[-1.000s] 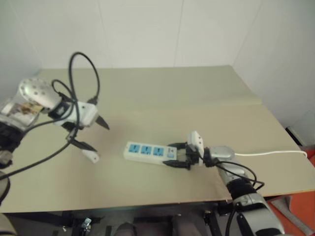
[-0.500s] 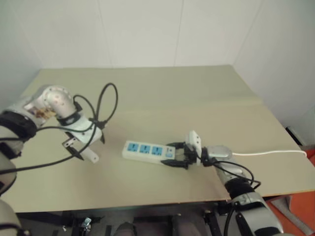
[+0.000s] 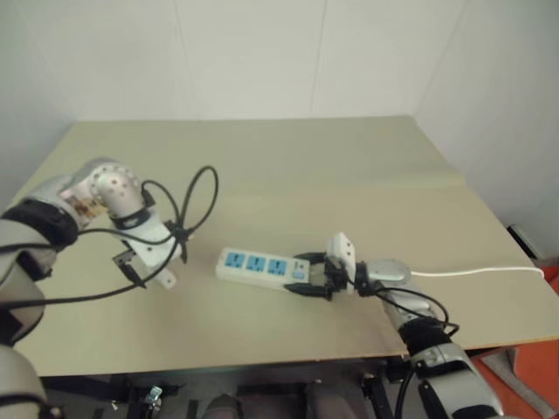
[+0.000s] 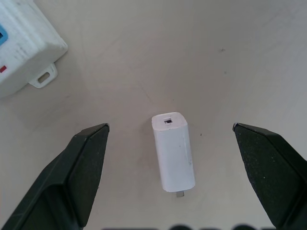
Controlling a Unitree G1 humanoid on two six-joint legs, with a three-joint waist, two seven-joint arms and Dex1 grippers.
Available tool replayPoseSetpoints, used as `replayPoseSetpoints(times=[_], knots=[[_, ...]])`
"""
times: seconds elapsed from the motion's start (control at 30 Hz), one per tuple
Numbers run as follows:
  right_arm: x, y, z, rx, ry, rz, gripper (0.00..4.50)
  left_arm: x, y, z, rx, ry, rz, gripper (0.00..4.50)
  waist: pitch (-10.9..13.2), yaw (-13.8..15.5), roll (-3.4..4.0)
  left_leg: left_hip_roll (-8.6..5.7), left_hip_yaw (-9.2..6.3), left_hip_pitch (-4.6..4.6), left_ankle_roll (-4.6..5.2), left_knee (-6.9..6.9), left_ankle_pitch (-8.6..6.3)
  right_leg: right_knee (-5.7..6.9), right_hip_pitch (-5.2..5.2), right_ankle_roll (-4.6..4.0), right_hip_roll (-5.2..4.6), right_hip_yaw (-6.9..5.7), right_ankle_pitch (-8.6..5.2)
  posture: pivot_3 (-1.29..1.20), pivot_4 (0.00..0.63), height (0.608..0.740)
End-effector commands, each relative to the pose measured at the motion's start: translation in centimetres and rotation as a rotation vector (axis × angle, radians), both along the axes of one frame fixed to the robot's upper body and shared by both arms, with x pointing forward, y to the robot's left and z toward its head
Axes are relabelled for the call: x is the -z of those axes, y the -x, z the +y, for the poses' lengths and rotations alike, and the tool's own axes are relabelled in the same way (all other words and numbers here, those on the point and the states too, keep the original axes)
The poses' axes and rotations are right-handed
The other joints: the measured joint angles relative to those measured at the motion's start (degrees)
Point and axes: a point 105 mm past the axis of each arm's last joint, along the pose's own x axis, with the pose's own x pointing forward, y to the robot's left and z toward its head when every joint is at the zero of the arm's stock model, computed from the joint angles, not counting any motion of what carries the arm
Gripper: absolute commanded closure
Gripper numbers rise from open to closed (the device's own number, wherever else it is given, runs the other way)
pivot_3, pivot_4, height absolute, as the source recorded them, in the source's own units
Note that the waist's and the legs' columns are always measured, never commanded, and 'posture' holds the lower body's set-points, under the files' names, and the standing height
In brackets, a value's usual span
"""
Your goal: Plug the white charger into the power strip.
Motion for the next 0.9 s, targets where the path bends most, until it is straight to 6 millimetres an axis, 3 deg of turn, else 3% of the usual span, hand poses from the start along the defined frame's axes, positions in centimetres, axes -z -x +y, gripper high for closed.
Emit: replayPoseSetpoints(times=[0.03,0.27,0.83,0.9], knots=[[0.5,0.0,-0.2,0.023,0.033,0.001,1.08,-0.1,-0.1,0.4,0.035,-0.014,-0.028,0.0,0.0,0.0,0.0,0.0,0.0,0.01,0.0,0.0,0.0,0.01,0.0,0.0,0.0,0.0,0.0,0.0,0.15,0.74],[0.6,0.0,-0.1,0.03,0.032,-0.002,1.08,0.6,-0.5,0.5,0.127,-0.049,-0.06,0.0,0.0,0.1,-0.01,0.0,0.0,0.0,0.0,0.03,0.0,0.01,0.0,-0.02,0.0,0.0,0.01,0.0,0.15,0.74],[0.7,-0.2,-0.3,0.054,0.039,0.0,1.08,2.2,-0.7,-0.2,0.122,-0.035,-0.048,0.0,0.0,0.1,-0.01,-0.01,0.0,0.01,0.0,0.05,0.0,0.05,0.01,-0.03,-0.01,0.0,0.03,0.0,0.15,0.74],[0.8,-0.2,-0.3,0.056,0.039,0.0,1.08,2.3,-0.7,-0.5,0.121,-0.03,-0.045,0.38,0.0,0.1,-0.02,0.0,0.0,0.01,0.0,0.05,0.0,0.05,0.01,-0.04,0.0,0.0,0.03,0.0,0.15,0.74]])
